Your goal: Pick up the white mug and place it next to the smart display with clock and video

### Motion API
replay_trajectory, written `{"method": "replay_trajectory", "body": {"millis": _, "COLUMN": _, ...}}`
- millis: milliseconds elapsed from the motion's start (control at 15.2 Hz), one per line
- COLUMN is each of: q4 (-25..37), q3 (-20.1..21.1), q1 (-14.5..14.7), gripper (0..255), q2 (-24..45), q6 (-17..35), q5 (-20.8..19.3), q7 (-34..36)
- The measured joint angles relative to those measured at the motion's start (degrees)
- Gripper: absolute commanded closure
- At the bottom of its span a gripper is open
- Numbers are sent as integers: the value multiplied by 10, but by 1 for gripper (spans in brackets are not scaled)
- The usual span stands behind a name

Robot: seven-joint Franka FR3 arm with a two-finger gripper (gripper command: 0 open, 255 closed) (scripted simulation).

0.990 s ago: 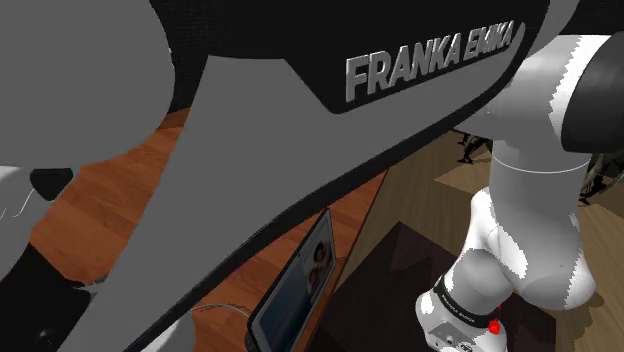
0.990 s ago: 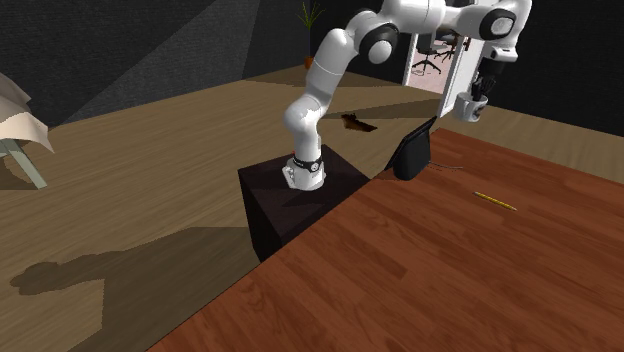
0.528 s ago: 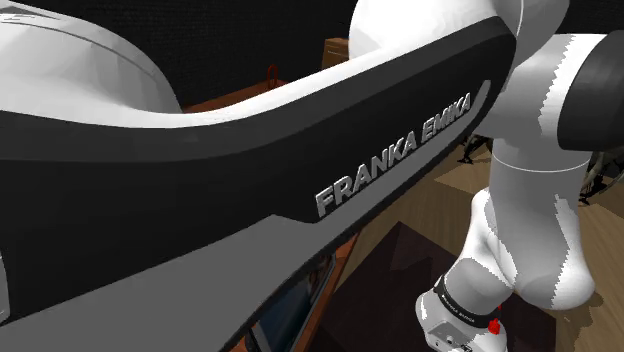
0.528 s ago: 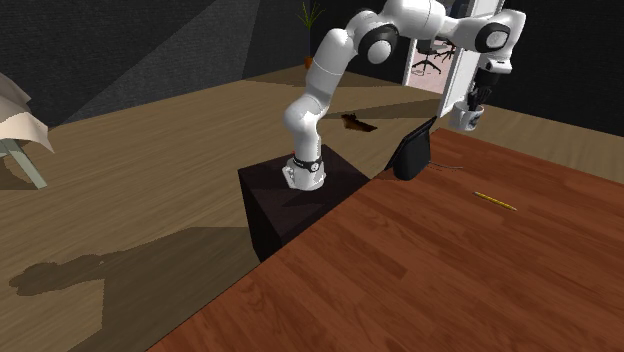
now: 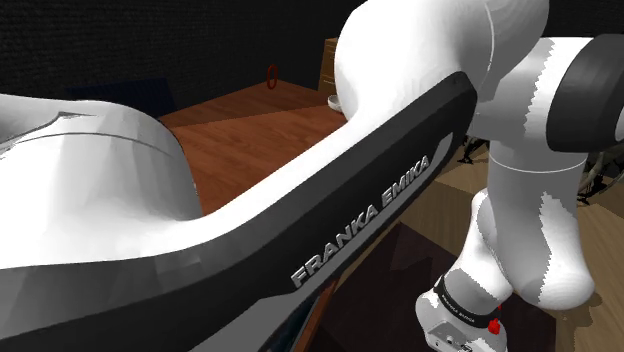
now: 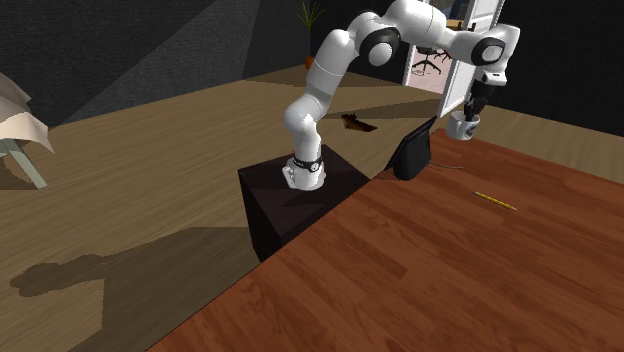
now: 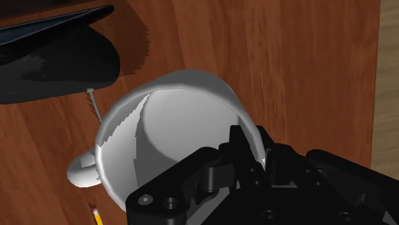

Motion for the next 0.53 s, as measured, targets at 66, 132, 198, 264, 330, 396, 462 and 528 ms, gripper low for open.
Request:
{"method": "replay_trajectory", "body": {"millis": 66, "q4": -4, "q3": -1, "q1": 0, "gripper": 255, "q2": 3, "q6": 6, "q5": -2, "q7": 1}}
{"method": "replay_trajectory", "body": {"millis": 132, "q4": -14, "q3": -2, "q1": -2, "gripper": 255, "q2": 3, "q6": 15, "q5": -3, "q7": 1}}
{"method": "replay_trajectory", "body": {"millis": 198, "q4": -21, "q3": -2, "q1": -2, "gripper": 255, "q2": 4, "q6": 24, "q5": -4, "q7": 3}}
{"method": "replay_trajectory", "body": {"millis": 264, "q4": -25, "q3": -3, "q1": -2, "gripper": 255, "q2": 7, "q6": 30, "q5": -6, "q7": 4}}
{"method": "replay_trajectory", "body": {"millis": 330, "q4": -28, "q3": -4, "q1": -1, "gripper": 255, "q2": 9, "q6": 35, "q5": -7, "q7": 5}}
{"method": "replay_trajectory", "body": {"millis": 396, "q4": -31, "q3": -5, "q1": -1, "gripper": 255, "q2": 12, "q6": 41, "q5": -10, "q7": 6}}
{"method": "replay_trajectory", "body": {"millis": 462, "q4": -36, "q3": -6, "q1": 0, "gripper": 255, "q2": 15, "q6": 48, "q5": -12, "q7": 8}}
{"method": "replay_trajectory", "body": {"millis": 528, "q4": -40, "q3": -7, "q1": 0, "gripper": 255, "q2": 18, "q6": 54, "q5": -13, "q7": 10}}
